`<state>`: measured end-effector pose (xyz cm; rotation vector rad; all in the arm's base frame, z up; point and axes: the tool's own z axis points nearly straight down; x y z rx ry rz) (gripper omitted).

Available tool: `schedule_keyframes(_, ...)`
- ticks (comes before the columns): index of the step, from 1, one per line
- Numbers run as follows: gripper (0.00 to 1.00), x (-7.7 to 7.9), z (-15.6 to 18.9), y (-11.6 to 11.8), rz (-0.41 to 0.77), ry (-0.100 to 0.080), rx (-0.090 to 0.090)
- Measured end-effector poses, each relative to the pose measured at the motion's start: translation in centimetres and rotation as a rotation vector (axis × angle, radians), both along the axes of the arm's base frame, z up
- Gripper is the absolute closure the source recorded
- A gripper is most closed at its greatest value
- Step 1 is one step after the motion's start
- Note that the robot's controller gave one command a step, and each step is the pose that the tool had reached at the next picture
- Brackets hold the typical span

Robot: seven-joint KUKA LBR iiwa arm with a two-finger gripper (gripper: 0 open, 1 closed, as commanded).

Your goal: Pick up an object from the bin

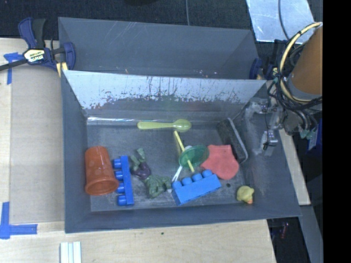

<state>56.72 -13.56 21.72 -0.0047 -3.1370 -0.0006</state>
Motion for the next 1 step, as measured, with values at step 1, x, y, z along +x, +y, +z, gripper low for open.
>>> schedule_keyframes(1, 0.00, 0.16, 0.49, 0.07, 0.002, -0.009, -0.002)
